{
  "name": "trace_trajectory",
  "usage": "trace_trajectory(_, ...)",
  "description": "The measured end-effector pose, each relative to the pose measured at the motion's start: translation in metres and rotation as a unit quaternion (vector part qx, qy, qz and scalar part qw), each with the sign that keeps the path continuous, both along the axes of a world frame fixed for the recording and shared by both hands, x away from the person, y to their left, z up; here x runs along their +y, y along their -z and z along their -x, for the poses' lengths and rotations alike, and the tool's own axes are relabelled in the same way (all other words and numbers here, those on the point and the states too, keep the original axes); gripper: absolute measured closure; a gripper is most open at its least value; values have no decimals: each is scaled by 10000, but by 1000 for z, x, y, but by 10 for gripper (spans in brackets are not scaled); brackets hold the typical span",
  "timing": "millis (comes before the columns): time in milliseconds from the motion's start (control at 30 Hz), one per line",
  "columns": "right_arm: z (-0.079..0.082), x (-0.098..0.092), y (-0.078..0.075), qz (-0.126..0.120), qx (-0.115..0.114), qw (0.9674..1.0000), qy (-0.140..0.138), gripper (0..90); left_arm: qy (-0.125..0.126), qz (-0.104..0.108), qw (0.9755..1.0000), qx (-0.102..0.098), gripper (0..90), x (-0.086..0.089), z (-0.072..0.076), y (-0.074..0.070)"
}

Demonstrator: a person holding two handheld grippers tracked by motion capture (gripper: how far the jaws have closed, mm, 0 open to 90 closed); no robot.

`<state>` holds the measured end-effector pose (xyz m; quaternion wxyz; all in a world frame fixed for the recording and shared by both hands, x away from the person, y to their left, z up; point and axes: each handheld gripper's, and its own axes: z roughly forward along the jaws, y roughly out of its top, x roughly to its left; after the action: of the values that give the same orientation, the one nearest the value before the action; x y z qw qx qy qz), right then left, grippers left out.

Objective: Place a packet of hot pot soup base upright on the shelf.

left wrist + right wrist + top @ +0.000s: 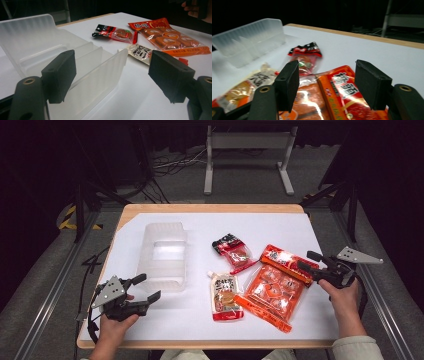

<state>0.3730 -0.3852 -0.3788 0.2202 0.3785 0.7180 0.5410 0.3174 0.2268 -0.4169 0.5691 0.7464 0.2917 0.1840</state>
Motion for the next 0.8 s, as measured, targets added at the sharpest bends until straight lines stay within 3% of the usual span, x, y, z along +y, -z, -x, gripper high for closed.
trace_trajectory(33,-2,-3,1,153,-111,9996,214,377,-4,-12,10000,6,228,0,0,0)
trace_trajectory(133,-4,-6,3,264,-61,9987,428,394,-9,-6,10000,6,227,0,0,0)
trace_trajectory(167,-5,-11,6,190,-99,9981,583,403,-6,-20,10000,-22,228,0,0,0)
trace_trajectory(233,-6,-14,7,86,-77,9981,602,402,-10,-8,10000,16,227,-1,1,1)
trace_trajectory(533,-17,-25,23,382,366,9946,891,349,-12,-39,10000,3,227,0,0,1)
trace_trajectory(600,-21,-27,31,299,560,9935,940,286,-18,-48,10000,-8,227,-1,0,1)
trace_trajectory(800,-27,-33,45,278,891,9903,1028,257,-1,-55,10000,-7,227,-1,0,1)
